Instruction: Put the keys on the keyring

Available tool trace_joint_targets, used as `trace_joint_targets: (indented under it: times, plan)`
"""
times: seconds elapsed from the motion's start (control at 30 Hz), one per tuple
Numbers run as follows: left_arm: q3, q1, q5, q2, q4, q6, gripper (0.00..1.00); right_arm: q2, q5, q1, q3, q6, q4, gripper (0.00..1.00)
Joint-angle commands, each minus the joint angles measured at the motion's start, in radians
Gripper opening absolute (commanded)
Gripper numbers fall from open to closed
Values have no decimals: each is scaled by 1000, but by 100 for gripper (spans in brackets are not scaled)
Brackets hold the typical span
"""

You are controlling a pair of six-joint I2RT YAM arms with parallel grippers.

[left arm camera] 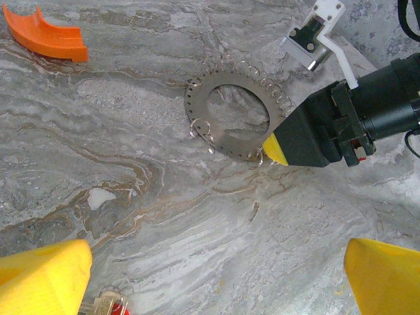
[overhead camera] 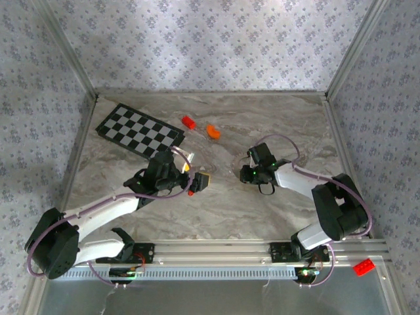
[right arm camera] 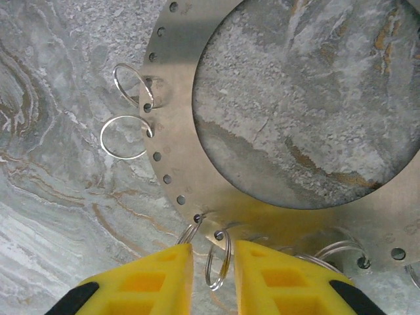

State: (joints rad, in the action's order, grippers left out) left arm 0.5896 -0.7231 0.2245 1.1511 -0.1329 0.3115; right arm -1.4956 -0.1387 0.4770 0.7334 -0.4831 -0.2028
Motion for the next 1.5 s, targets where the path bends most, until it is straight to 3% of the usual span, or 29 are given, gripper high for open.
trace_joint_targets:
  times: [0.0, 1.47]
  plan:
    - [-4, -8, 16, -35, -30, -16, 98, -17, -4, -8, -17, -18, 7, 24]
    - [-7, -7, -7, -30, -25, -34, 97, -14, -13, -26, -45, -2, 24, 9]
